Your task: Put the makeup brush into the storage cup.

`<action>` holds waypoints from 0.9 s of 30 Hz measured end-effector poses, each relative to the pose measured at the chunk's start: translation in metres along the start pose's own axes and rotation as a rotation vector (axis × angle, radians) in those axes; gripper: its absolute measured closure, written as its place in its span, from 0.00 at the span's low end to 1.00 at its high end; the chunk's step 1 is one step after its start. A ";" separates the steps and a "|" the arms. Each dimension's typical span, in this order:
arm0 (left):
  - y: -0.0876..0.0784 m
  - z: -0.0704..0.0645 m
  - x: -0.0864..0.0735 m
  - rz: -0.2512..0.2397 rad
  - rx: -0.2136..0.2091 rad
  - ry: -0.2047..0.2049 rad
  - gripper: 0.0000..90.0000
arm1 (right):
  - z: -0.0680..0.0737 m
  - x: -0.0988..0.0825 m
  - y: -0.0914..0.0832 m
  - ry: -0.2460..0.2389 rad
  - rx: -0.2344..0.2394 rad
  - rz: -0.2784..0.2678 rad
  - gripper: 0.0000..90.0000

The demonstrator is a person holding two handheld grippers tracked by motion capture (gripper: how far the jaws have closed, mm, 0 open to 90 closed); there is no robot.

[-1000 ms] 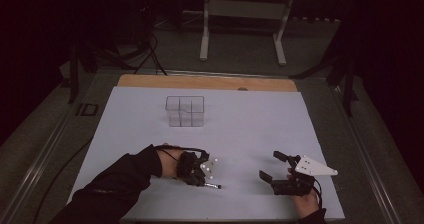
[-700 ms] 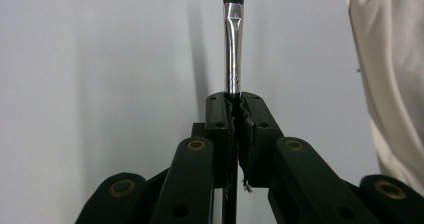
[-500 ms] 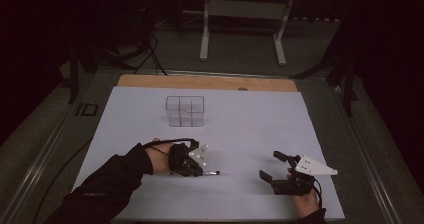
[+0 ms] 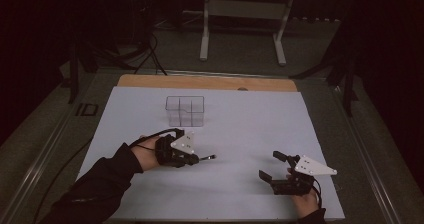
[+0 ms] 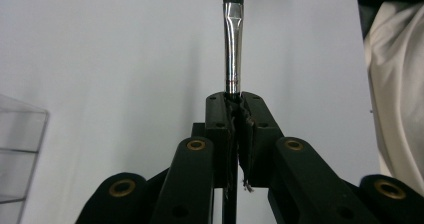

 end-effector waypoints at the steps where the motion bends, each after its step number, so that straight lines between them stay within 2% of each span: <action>1: -0.003 0.001 0.001 -0.016 0.010 -0.011 0.95 | 0.000 0.000 0.000 0.000 0.000 0.000 0.12; 7: -0.018 0.004 0.006 -0.064 0.043 -0.028 0.95 | 0.001 0.000 0.000 -0.002 0.001 0.002 0.12; 8: -0.023 0.006 0.008 -0.081 0.070 -0.030 0.95 | 0.001 0.000 0.000 -0.003 0.000 0.002 0.12; 10: -0.025 0.006 0.009 -0.090 0.065 -0.035 0.95 | 0.001 0.000 0.000 -0.002 0.001 0.002 0.12; 11: -0.028 0.007 0.010 -0.111 0.082 -0.059 0.95 | 0.001 0.000 0.000 -0.001 0.001 0.003 0.12; 13: -0.028 0.006 0.010 -0.119 0.079 -0.059 0.95 | 0.001 0.000 0.000 -0.003 0.001 0.003 0.12; 18: -0.027 0.006 0.007 -0.145 0.121 -0.089 0.95 | 0.001 0.000 0.000 -0.002 0.000 0.004 0.12; 19: -0.028 0.008 0.006 -0.152 0.144 -0.093 0.95 | 0.001 0.000 0.000 -0.002 0.000 0.004 0.12; 20: -0.028 0.008 0.006 -0.152 0.144 -0.093 0.95 | 0.001 0.000 0.000 -0.002 0.000 0.004 0.12; 21: -0.031 0.013 0.006 -0.173 0.190 -0.118 0.95 | 0.001 0.000 0.000 -0.003 0.001 0.003 0.12; 23: -0.034 0.017 0.006 -0.193 0.207 -0.144 0.95 | 0.001 -0.001 0.001 -0.002 0.002 0.005 0.12; 24: -0.036 0.020 0.006 -0.209 0.239 -0.141 0.95 | 0.001 -0.001 0.001 -0.002 0.003 0.005 0.12; 27: -0.040 0.025 0.006 -0.228 0.285 -0.158 0.95 | 0.001 -0.001 0.002 -0.003 0.003 0.005 0.12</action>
Point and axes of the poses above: each handheld gripper's, and its own axes: y roughly forward along the jaws, x roughly out of its top, z roughly to its left, the point moved 7 cm from there along y, roughly forward along the jaws, and after that the axes turned 10 degrees about -z, right-handed, at the moved point
